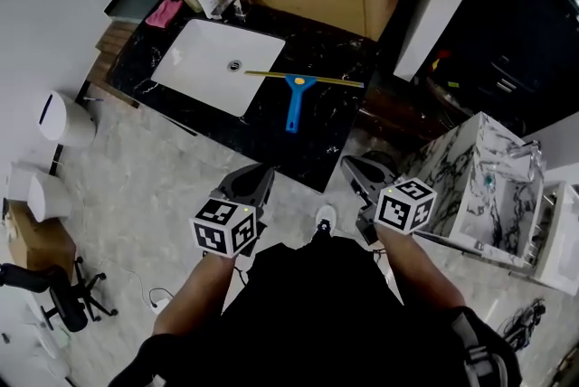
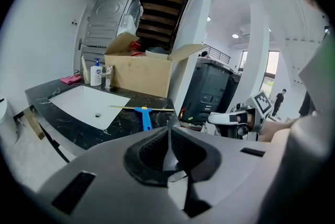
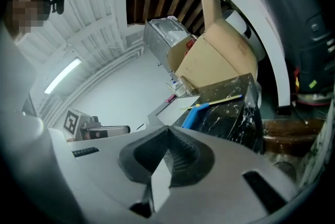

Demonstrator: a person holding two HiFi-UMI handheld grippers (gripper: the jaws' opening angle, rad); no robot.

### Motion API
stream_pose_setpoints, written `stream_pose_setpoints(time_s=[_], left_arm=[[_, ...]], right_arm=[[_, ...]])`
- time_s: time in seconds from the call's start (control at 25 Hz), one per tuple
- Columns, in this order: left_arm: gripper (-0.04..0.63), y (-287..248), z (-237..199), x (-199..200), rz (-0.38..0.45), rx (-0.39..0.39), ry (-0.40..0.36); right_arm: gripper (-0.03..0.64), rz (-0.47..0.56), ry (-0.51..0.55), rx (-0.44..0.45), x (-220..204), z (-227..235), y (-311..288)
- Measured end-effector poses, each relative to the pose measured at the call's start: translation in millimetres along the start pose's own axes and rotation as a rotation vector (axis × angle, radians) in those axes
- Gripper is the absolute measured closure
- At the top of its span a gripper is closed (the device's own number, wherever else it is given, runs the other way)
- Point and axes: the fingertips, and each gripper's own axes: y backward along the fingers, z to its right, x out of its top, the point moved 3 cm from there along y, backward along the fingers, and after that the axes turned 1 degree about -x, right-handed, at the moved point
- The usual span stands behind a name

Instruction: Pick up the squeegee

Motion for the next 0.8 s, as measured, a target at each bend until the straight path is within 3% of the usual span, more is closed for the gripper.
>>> stream_pose_setpoints(time_s=[0.16, 0.48, 0.8], left_arm=[[0.565, -19.7, -6.1, 9.7, -0.009, 0.025, -0.015], [0.565, -44.9, -15.6, 25.9, -0.008, 0.041, -0.022], [0.565, -59.3, -29.1, 35.0, -0.042, 0.006, -0.035]], right_arm=[[0.607, -0.014, -0.058, -0.004, 15.3, 26.1, -14.4], [0.607, -0.026, -0.051, 0.026, 27.8, 34.2, -30.2], [0.607, 0.025, -0.056, -0.015, 49.5, 44.0, -39.8]])
